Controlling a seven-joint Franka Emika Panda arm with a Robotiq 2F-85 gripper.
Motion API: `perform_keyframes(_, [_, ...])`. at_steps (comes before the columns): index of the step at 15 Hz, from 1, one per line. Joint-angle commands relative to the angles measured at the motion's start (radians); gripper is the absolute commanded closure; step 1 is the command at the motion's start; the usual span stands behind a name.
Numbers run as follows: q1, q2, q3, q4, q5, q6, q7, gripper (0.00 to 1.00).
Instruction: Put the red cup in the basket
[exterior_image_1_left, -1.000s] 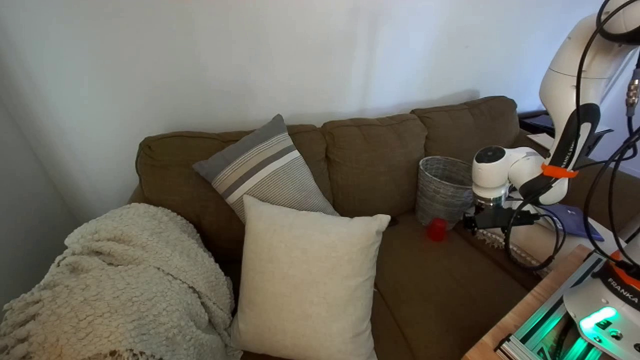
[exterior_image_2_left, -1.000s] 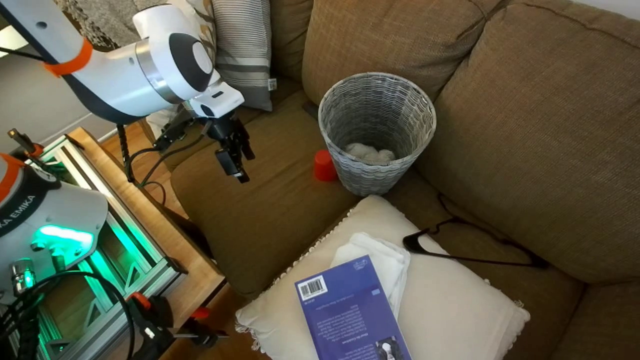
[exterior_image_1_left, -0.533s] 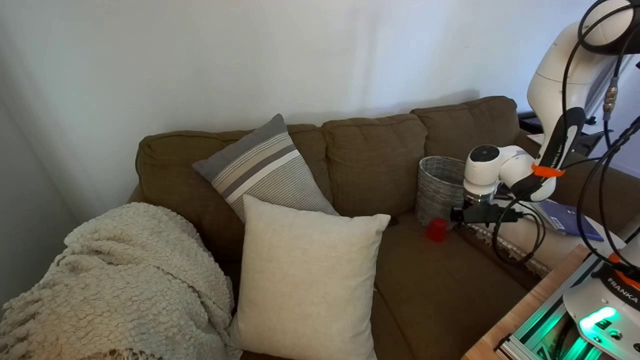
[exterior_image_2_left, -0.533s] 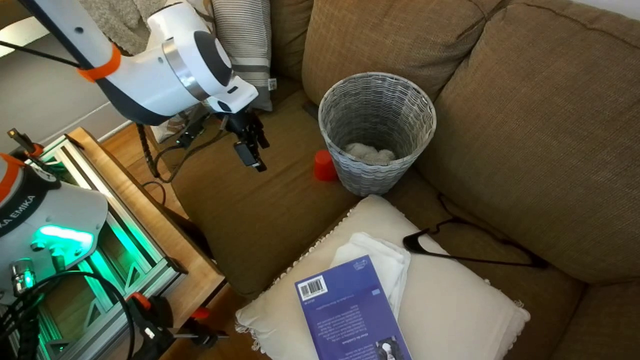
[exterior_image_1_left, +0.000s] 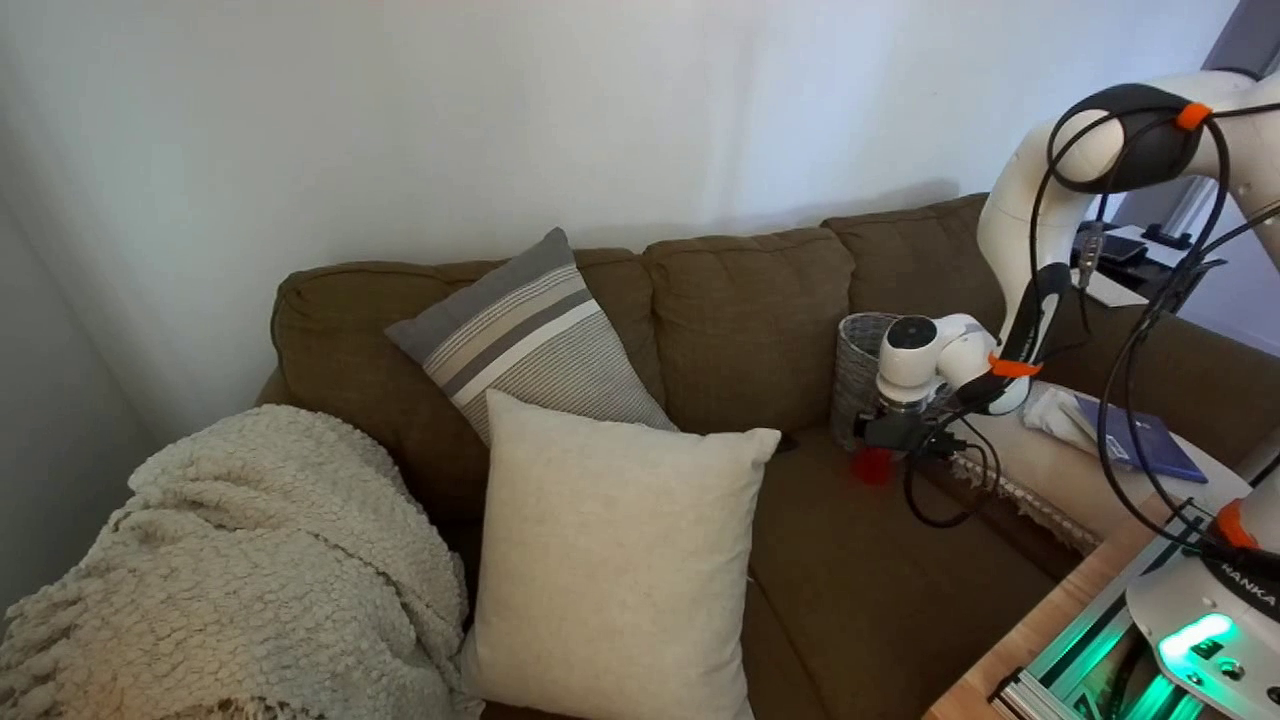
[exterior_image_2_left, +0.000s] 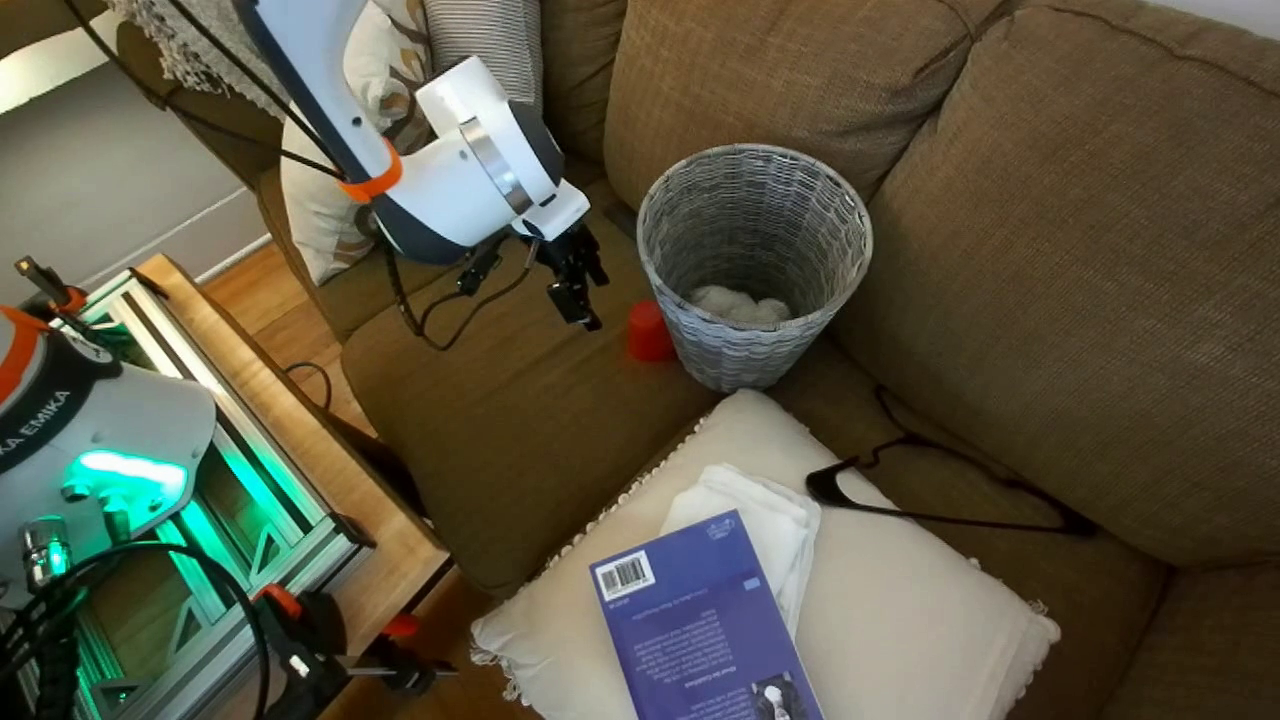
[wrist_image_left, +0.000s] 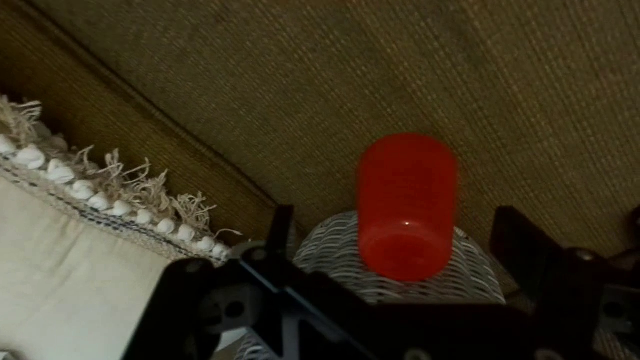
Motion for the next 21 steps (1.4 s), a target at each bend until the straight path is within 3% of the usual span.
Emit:
perform_keyframes(1, [0.064,0.095,-0.035,0.113,-0.060,-0.042,0.167,0.00])
perform_keyframes(9, [0.153,0.229,-0.076,0.232,-0.216,-0.128,0.512,0.00])
perform_keyframes(15, [0.151,0.286,-0.077,0.285,-0.192,-0.203,0.604,0.00])
perform_keyframes(16, [0.150,0.291,-0.077,0.288,-0.189,-0.210,0.608,0.06])
perform_keyframes(17, [0.151,0.297,-0.077,0.291,-0.187,-0.218,0.614,0.26])
perform_keyframes(21, [0.151,0.293,-0.080,0.287,-0.192,-0.226,0.649,0.55])
